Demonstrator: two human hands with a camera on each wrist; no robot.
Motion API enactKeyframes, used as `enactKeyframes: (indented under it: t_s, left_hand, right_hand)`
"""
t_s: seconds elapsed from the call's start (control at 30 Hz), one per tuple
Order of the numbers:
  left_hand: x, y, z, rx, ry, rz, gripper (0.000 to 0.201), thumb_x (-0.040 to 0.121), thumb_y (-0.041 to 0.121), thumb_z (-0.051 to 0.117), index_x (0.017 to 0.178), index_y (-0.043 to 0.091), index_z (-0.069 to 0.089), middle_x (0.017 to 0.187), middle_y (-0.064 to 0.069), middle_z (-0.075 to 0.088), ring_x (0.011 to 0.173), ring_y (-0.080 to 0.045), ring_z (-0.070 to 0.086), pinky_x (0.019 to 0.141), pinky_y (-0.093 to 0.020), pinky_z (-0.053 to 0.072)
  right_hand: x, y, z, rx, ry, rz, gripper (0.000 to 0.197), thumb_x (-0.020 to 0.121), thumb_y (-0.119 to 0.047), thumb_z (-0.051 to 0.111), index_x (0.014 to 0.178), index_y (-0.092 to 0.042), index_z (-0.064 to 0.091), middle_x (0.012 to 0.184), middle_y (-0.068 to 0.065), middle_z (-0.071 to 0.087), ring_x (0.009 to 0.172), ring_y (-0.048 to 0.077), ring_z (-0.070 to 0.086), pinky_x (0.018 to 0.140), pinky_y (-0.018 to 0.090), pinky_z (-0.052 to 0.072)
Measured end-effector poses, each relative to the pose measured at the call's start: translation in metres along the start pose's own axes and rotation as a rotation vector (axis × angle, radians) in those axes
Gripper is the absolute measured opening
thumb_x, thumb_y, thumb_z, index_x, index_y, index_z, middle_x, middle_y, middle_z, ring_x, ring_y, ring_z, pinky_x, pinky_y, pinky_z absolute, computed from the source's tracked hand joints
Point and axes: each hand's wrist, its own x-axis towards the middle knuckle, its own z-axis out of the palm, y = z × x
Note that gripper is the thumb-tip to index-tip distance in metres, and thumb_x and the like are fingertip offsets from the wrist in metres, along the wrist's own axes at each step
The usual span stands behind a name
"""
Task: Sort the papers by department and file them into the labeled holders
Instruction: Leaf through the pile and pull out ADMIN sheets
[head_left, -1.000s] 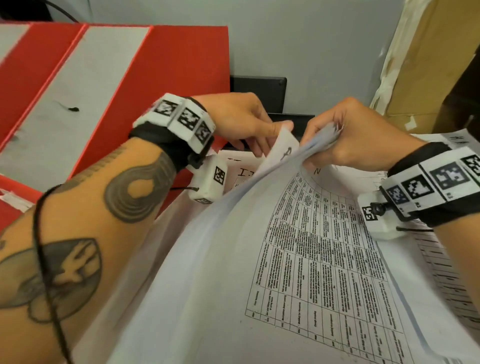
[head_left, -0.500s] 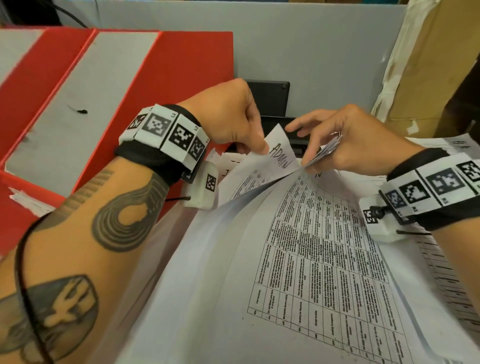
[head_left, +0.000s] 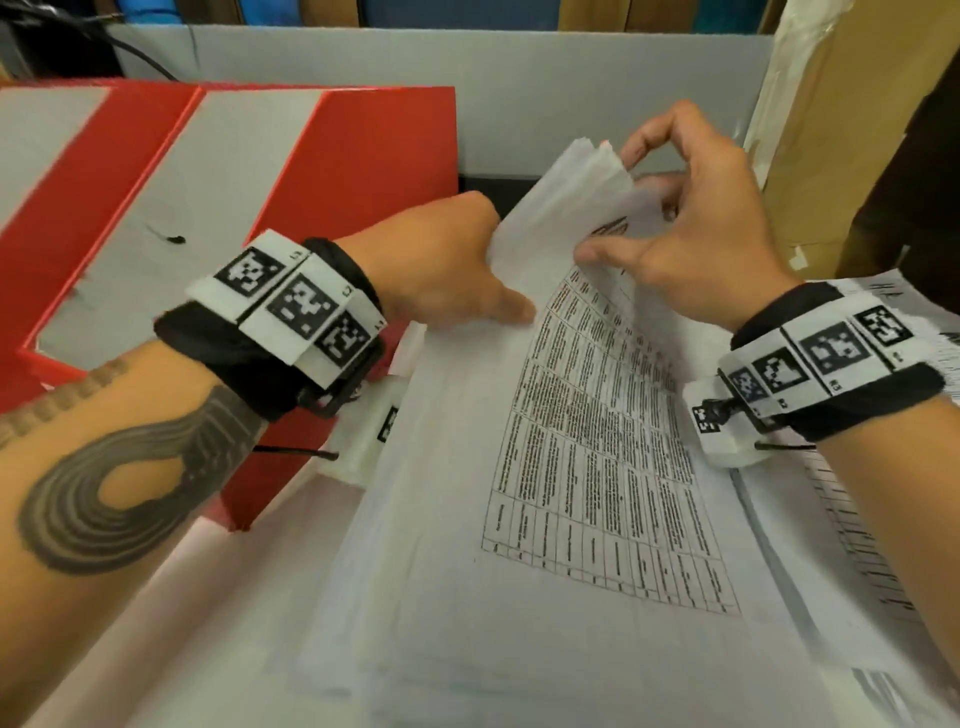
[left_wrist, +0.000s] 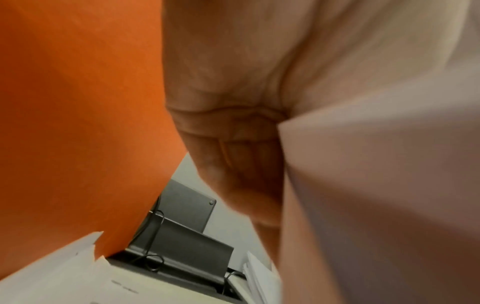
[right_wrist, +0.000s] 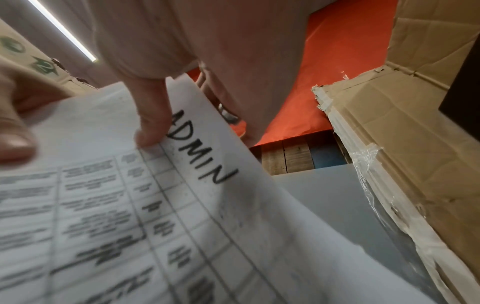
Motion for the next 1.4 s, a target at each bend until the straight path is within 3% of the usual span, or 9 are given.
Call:
enactKeyframes:
  t_s: [0.1, 0.17, 0.3, 0.43, 0.63, 0.8, 1.03, 1.2, 1.4]
  left_hand:
    - [-0.007, -0.003, -0.022, -0.076, 0.199, 0.0, 0.035, 0.085, 0.041, 0.081, 0.112, 0.021, 0.072, 0.101, 0.007, 0.074, 0.088, -0.012, 0.071, 0.074, -0.029, 0.058]
    - [-0.009, -0.008, -0.034, -0.252, 0.327, 0.024, 0.032, 0.087, 0.037, 0.08, 0.115, 0.023, 0.072, 0.101, 0.014, 0.073, 0.083, 0.002, 0.07, 0.067, -0.016, 0.054]
    - [-0.012, -0.004, -0.049, -0.621, 0.544, 0.169, 0.039, 0.089, 0.032, 0.08, 0.12, 0.011, 0.069, 0.1, 0.014, 0.074, 0.084, 0.008, 0.072, 0.073, -0.012, 0.056]
    - [0.005, 0.004, -0.044, -0.774, 0.563, 0.281, 0.059, 0.086, 0.036, 0.08, 0.13, 0.0, 0.062, 0.121, -0.004, 0.074, 0.107, -0.015, 0.074, 0.093, -0.036, 0.06]
    - [0.019, 0.031, -0.047, -0.582, 0.687, 0.285, 0.066, 0.084, 0.053, 0.07, 0.129, 0.005, 0.06, 0.109, 0.01, 0.068, 0.097, -0.002, 0.066, 0.088, -0.025, 0.055]
    - [0.021, 0.014, -0.019, -0.859, 0.541, 0.232, 0.039, 0.084, 0.031, 0.082, 0.117, 0.018, 0.068, 0.115, 0.004, 0.076, 0.107, -0.009, 0.072, 0.099, -0.036, 0.056]
    - [0.025, 0.003, -0.001, -1.059, 0.582, 0.161, 0.039, 0.083, 0.019, 0.084, 0.119, 0.01, 0.072, 0.112, -0.001, 0.078, 0.104, -0.017, 0.075, 0.095, -0.043, 0.059]
    - [0.021, -0.002, -0.009, -1.098, 0.621, 0.182, 0.043, 0.081, 0.023, 0.085, 0.118, 0.006, 0.071, 0.112, -0.005, 0.078, 0.104, -0.023, 0.075, 0.093, -0.045, 0.06]
    - [0.023, -0.009, 0.016, -1.163, 0.554, 0.105, 0.041, 0.081, 0.025, 0.085, 0.116, 0.007, 0.074, 0.11, -0.006, 0.079, 0.105, -0.023, 0.075, 0.097, -0.047, 0.058]
  right_hand:
    - [0.006, 0.002, -0.016, -0.042, 0.177, 0.062, 0.059, 0.075, -0.032, 0.091, 0.116, -0.019, 0.051, 0.121, -0.002, 0.063, 0.108, 0.005, 0.064, 0.087, 0.013, 0.049]
    - [0.011, 0.013, -0.031, 0.008, 0.281, 0.255, 0.068, 0.077, -0.033, 0.089, 0.129, -0.015, 0.049, 0.123, -0.007, 0.058, 0.113, 0.007, 0.058, 0.099, 0.023, 0.049]
    - [0.006, 0.019, -0.048, 0.555, 0.285, 0.546, 0.076, 0.072, -0.028, 0.091, 0.134, -0.018, 0.049, 0.12, -0.005, 0.068, 0.11, 0.015, 0.067, 0.094, 0.04, 0.053]
    - [0.004, -0.006, -0.053, 0.727, 0.195, 0.4, 0.032, 0.092, 0.001, 0.068, 0.123, -0.006, 0.063, 0.124, 0.014, 0.073, 0.111, 0.031, 0.073, 0.094, 0.054, 0.058]
    - [0.016, -0.043, -0.048, 0.548, 0.401, 0.191, 0.033, 0.09, -0.016, 0.077, 0.118, -0.005, 0.064, 0.117, 0.008, 0.075, 0.108, 0.022, 0.074, 0.093, 0.044, 0.061]
    - [0.002, -0.021, -0.044, 0.536, 0.342, 0.312, 0.061, 0.074, -0.025, 0.09, 0.127, -0.012, 0.062, 0.122, 0.001, 0.074, 0.114, 0.02, 0.071, 0.102, 0.048, 0.056]
    - [0.0, -0.024, -0.027, 0.425, 0.384, 0.218, 0.036, 0.092, -0.011, 0.071, 0.126, -0.002, 0.065, 0.118, 0.01, 0.074, 0.106, 0.021, 0.073, 0.095, 0.041, 0.06]
    - [0.009, -0.025, -0.03, 0.46, 0.338, 0.262, 0.044, 0.088, -0.017, 0.072, 0.131, -0.01, 0.062, 0.122, 0.0, 0.074, 0.113, 0.014, 0.071, 0.104, 0.039, 0.055]
    - [-0.008, -0.018, -0.013, 0.469, 0.286, 0.355, 0.031, 0.094, 0.001, 0.063, 0.117, -0.019, 0.069, 0.117, -0.001, 0.076, 0.11, 0.014, 0.072, 0.101, 0.041, 0.057]
